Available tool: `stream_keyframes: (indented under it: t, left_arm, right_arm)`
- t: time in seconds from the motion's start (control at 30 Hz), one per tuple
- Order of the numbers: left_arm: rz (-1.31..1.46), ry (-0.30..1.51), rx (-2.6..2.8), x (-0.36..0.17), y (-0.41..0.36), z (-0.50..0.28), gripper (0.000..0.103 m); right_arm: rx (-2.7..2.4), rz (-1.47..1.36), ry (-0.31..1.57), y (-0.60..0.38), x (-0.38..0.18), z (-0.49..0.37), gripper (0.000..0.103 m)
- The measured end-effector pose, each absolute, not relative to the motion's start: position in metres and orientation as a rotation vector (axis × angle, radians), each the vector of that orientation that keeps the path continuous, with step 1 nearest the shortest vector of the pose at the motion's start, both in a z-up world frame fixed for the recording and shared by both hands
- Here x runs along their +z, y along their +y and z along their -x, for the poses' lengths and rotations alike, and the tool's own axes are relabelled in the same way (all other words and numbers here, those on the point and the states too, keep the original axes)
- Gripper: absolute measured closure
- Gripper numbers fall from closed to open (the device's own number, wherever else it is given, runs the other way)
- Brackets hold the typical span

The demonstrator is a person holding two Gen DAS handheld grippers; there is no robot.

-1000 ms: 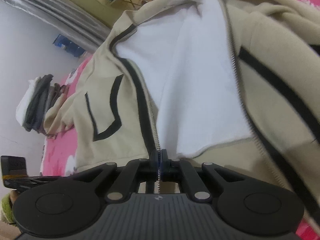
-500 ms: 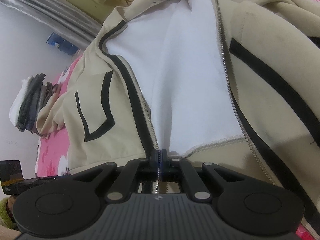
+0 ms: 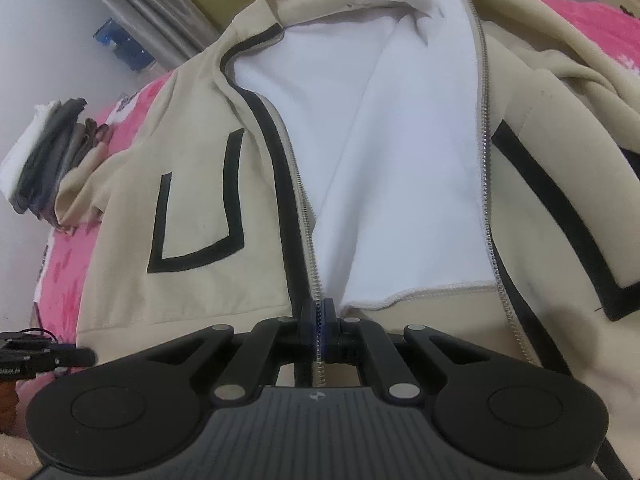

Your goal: Fold clothes

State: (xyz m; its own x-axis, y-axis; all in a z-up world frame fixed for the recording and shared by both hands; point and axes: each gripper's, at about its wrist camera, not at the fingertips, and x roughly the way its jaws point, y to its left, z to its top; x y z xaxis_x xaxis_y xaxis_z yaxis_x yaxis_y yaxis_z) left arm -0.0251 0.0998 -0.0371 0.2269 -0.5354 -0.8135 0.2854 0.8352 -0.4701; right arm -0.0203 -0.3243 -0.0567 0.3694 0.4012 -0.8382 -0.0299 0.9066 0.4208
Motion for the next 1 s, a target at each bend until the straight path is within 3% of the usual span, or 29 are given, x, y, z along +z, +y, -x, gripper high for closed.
stream_keyframes:
  t: [0.13,0.4,0.6,0.67,0.73,0.8,1.0]
  left_arm:
    - [0.208,1.188,-0.579,-0.032,0.102,0.028,0.101]
    - [0.168,1.272,-0.497,-0.076,0.105,0.017,0.100]
    - [0.109,1.268,-0.481,-0.083,0.094,0.014,0.098]
    - [0.100,1.278,-0.468,-0.085,0.091,0.012,0.094]
    - [0.092,1.284,-0.450,-0.085,0.093,0.012,0.088]
    - [0.088,1.287,-0.435,-0.085,0.094,0.011,0.082]
    - [0.082,1.302,-0.404,-0.091,0.090,0.006,0.080]
  right_arm:
    - [0.293,-0.320,1.174,-0.318,-0.053,0.022,0.101]
    - [0.325,-0.235,1.162,-0.299,-0.054,0.024,0.101]
    - [0.350,-0.308,1.148,-0.306,-0.057,0.031,0.097]
    - [0.337,-0.395,1.130,-0.321,-0.058,0.038,0.092]
    - [0.305,-0.485,1.099,-0.340,-0.058,0.049,0.077]
    - [0.256,-0.581,1.087,-0.362,-0.060,0.061,0.073]
    - [0.042,-0.835,1.162,-0.424,-0.087,0.113,0.065]
